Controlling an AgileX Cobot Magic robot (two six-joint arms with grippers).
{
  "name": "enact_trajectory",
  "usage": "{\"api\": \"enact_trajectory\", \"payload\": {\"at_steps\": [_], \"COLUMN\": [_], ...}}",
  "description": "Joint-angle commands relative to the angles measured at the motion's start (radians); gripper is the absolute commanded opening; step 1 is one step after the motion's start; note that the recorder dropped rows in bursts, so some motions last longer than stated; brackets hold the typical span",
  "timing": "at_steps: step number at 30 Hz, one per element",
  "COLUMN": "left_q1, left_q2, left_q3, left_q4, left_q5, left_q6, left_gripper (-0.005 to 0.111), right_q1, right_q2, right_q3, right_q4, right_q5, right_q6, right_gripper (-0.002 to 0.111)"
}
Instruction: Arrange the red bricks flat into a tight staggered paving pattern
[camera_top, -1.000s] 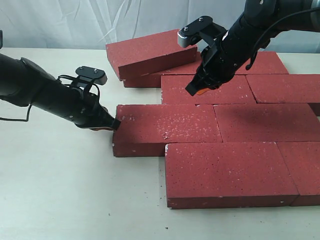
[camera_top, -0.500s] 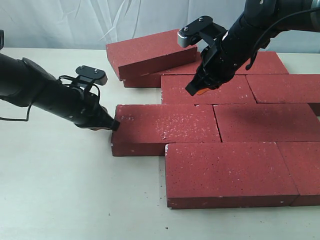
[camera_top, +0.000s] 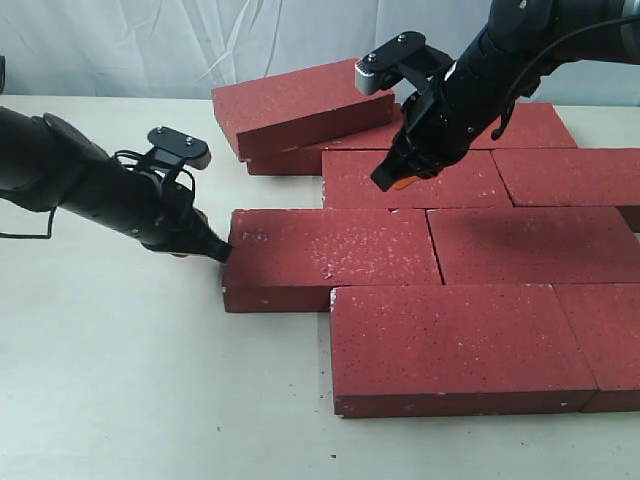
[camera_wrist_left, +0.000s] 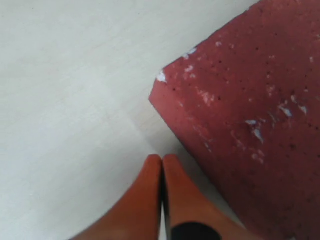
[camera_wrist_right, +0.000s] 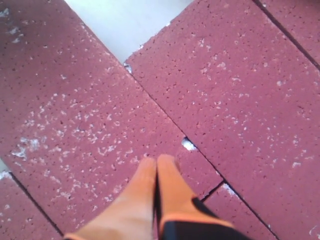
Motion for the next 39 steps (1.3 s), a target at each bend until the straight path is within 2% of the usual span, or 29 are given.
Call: {"api": "enact_trajectory", "payload": {"at_steps": [1, 5, 11, 14, 16, 20, 25, 27, 31, 39], "left_q1": [0.047, 0.098, 0.098, 0.098, 0.098, 0.098, 0.098, 0.098, 0.098, 0.098], "left_q2": [-0.077, -0.128, -0.132, -0.115, -0.097, -0.069, -0.040, -0.024, 0.011, 0.075], "left_q3": [-0.002, -0.002, -0.007, -0.032, -0.063, -0.130, -0.199, -0.227, -0.277, -0.348], "left_q4": [0.039, 0.050, -0.050, -0.041, -0.041, -0.041, -0.041, -0.041, -0.045, -0.056], "left_q5": [0.053, 0.046, -0.297, -0.358, -0.367, -0.353, -0.331, -0.324, -0.297, -0.221], "left_q6": [-0.006, -0.027, -0.027, -0.027, -0.027, -0.027, -0.025, -0.025, -0.025, -0.025], "left_gripper": [0.000, 0.000, 0.000, 0.000, 0.000, 0.000, 0.000, 0.000, 0.000, 0.000], "right_q1": [-0.007, -0.007, -0.007, -0.007, -0.015, -0.063, -0.141, -0.161, -0.178, -0.184], "right_q2": [-0.004, -0.004, -0.004, -0.004, 0.001, 0.048, 0.178, 0.231, 0.324, 0.470], "right_q3": [0.003, 0.003, 0.003, -0.004, -0.025, -0.135, -0.405, -0.499, -0.628, -0.768], "right_q4": [0.012, 0.017, 0.017, 0.015, 0.015, 0.015, 0.023, 0.021, 0.003, -0.007], "right_q5": [-0.042, -0.163, -0.541, -0.726, -0.777, -0.673, -0.338, -0.254, -0.242, -0.267], "right_q6": [-0.004, -0.008, -0.008, -0.008, -0.008, -0.008, 0.035, 0.051, 0.113, 0.132], "right_gripper": [-0.001, -0.001, -0.001, -0.001, -0.001, -0.001, -0.001, -0.001, -0.001, -0.001]}}
